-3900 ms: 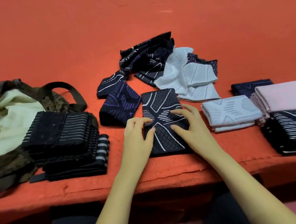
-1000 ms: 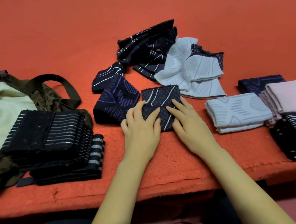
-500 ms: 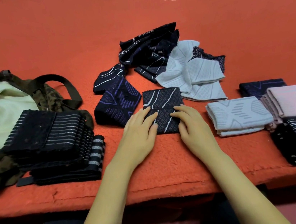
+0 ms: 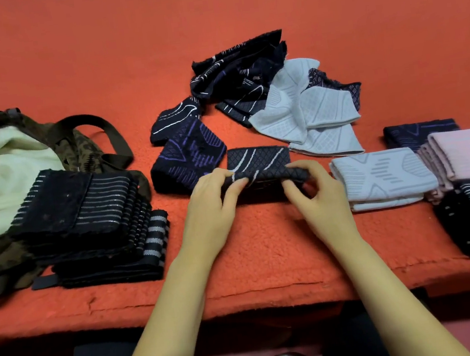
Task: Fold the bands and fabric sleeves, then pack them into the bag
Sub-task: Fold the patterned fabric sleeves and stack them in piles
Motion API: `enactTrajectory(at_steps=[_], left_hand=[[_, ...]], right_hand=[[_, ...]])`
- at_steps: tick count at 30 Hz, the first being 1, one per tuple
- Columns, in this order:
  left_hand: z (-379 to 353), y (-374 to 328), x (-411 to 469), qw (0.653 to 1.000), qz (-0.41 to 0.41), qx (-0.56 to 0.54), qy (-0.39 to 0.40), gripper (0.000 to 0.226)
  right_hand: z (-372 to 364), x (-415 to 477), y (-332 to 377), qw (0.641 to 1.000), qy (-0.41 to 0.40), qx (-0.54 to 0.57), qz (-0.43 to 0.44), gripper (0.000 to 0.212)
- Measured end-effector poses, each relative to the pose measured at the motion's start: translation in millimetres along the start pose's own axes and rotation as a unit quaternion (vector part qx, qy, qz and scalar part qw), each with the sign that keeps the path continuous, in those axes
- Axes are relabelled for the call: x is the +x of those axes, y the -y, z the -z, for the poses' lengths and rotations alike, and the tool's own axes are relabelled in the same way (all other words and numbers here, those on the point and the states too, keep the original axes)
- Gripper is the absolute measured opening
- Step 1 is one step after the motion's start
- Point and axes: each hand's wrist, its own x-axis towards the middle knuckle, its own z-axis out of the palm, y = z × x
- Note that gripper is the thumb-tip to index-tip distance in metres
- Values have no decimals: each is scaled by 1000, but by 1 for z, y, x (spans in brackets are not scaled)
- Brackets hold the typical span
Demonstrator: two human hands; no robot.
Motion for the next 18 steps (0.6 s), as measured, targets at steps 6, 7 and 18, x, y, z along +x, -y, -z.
enactTrajectory(at_steps=[6, 7, 18], left_hand=[[-1, -5, -4, 999, 29, -6, -36, 23], [-2, -2, -4, 999, 31, -5, -29, 30], [-7, 2, 0, 999, 52, -2, -15, 43]], right_hand=[[2, 0, 4, 999, -33, 22, -27, 26], [1, 1, 4, 999, -31, 15, -29, 28], [-5, 3, -7, 999, 22, -8, -24, 68]])
